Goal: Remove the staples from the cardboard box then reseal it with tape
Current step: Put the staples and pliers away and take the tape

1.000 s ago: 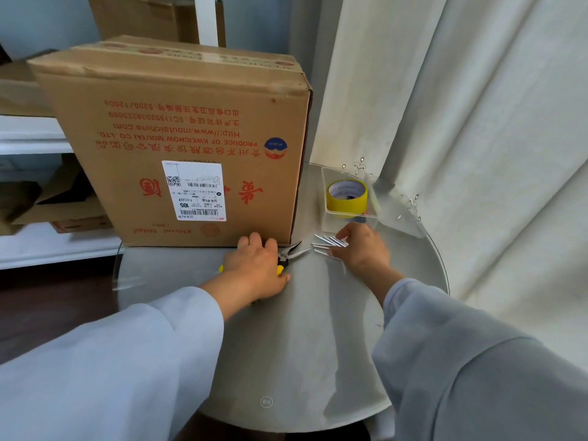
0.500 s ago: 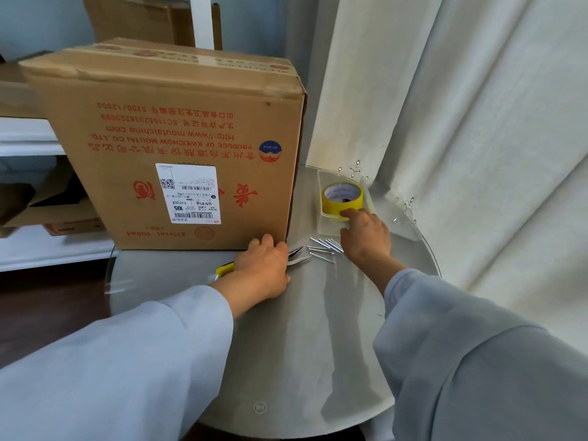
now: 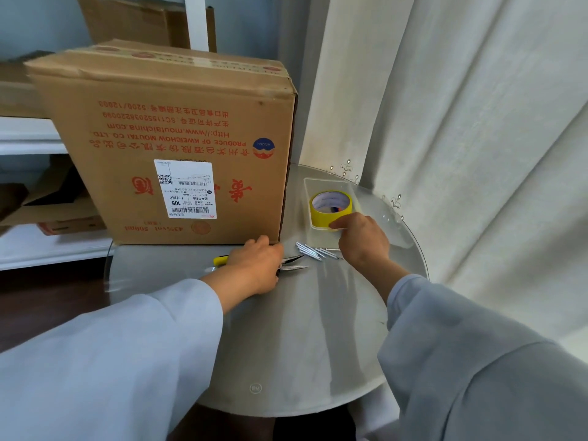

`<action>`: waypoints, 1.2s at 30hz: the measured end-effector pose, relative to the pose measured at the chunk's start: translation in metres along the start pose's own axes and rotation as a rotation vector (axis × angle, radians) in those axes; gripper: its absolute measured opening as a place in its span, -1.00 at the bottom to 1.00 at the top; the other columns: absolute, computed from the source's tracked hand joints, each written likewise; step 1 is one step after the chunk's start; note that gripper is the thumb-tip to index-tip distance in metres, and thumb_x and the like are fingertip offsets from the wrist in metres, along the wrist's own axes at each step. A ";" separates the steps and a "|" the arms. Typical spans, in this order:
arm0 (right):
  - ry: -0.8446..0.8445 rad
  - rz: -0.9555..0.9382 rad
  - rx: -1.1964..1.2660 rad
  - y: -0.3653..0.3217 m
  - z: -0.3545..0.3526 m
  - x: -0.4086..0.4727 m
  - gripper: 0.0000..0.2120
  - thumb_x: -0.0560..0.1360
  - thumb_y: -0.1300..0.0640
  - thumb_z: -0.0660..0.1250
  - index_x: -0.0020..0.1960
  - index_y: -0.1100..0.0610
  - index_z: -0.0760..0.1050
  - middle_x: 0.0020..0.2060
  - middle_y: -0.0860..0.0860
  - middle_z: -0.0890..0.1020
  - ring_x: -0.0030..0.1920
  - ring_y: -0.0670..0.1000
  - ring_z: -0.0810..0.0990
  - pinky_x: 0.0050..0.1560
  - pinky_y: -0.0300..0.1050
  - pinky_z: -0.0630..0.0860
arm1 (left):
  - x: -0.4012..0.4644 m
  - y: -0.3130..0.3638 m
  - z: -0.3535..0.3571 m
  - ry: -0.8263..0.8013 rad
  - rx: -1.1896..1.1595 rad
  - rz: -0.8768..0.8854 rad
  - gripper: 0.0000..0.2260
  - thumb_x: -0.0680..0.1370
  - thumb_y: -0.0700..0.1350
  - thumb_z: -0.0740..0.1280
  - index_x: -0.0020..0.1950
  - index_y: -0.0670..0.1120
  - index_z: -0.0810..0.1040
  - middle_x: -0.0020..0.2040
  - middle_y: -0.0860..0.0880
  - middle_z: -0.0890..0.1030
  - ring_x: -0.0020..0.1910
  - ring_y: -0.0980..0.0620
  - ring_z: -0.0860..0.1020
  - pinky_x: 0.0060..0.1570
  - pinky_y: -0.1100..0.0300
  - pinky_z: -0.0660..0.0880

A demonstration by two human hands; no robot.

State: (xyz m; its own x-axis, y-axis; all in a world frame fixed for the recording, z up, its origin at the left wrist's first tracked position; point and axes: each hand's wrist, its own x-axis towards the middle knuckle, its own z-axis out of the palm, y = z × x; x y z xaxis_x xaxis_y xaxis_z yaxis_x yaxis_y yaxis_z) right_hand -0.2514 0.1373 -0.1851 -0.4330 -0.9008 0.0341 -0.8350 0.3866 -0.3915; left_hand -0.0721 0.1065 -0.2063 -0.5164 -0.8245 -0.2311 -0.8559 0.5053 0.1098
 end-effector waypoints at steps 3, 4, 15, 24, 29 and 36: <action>-0.003 0.000 -0.038 -0.002 -0.002 -0.004 -0.60 0.54 0.25 0.16 0.25 -0.10 0.54 0.22 0.07 0.53 0.23 0.12 0.49 0.11 -0.11 0.38 | -0.002 0.001 -0.002 -0.011 0.015 0.014 -0.72 0.55 -0.13 0.27 0.25 -0.05 0.39 0.24 -0.10 0.37 0.25 -0.13 0.38 0.06 0.04 0.41; 0.006 -0.003 -0.047 -0.002 -0.003 -0.006 -0.60 0.54 0.25 0.16 0.24 -0.09 0.55 0.21 0.06 0.55 0.22 0.13 0.50 0.07 -0.12 0.38 | -0.003 0.001 -0.003 -0.018 0.018 0.019 -0.73 0.55 -0.15 0.27 0.24 -0.05 0.40 0.23 -0.10 0.38 0.24 -0.13 0.39 0.04 0.05 0.40; 0.050 -0.129 -0.286 0.001 0.000 -0.020 -0.82 0.53 0.17 0.15 -0.12 0.16 0.51 -0.12 0.15 0.55 -0.10 0.26 0.52 -0.19 -0.12 0.31 | 0.010 0.016 -0.012 0.091 -0.094 0.064 -0.60 0.58 0.04 0.24 0.36 -0.11 0.35 0.31 -0.12 0.43 0.27 -0.14 0.44 0.12 0.05 0.45; -0.068 -0.234 -0.461 0.021 0.018 -0.006 -0.71 0.53 0.22 0.25 0.21 0.02 0.54 0.16 0.07 0.57 0.17 0.18 0.54 0.02 -0.08 0.45 | 0.037 0.021 0.003 0.063 -0.116 0.081 -0.55 0.50 0.05 0.37 0.32 -0.10 0.43 0.29 -0.11 0.47 0.27 -0.13 0.43 0.17 0.04 0.45; -0.091 -0.236 -0.499 0.022 0.020 -0.003 -0.75 0.52 0.23 0.30 0.18 0.08 0.54 0.15 0.08 0.56 0.17 0.18 0.54 0.01 -0.08 0.45 | 0.039 0.021 0.004 0.120 -0.130 0.133 -0.68 0.49 -0.02 0.40 0.20 -0.08 0.55 0.18 -0.10 0.52 0.18 -0.14 0.48 0.06 0.07 0.47; -0.096 -0.093 -0.348 0.009 0.025 0.001 -0.76 0.50 0.24 0.28 0.13 0.07 0.59 0.10 0.10 0.61 0.11 0.17 0.58 -0.07 -0.11 0.45 | 0.037 0.028 0.011 0.145 -0.178 0.204 -0.63 0.51 -0.22 0.34 0.30 0.02 0.49 0.24 -0.07 0.49 0.23 -0.11 0.46 0.16 0.07 0.43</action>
State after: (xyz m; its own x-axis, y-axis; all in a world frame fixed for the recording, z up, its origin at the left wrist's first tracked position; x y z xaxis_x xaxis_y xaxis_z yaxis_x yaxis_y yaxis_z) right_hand -0.2505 0.1350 -0.2113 -0.3301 -0.9432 -0.0379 -0.9418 0.3317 -0.0543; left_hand -0.1148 0.0935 -0.2224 -0.6654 -0.7449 -0.0483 -0.7189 0.6220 0.3103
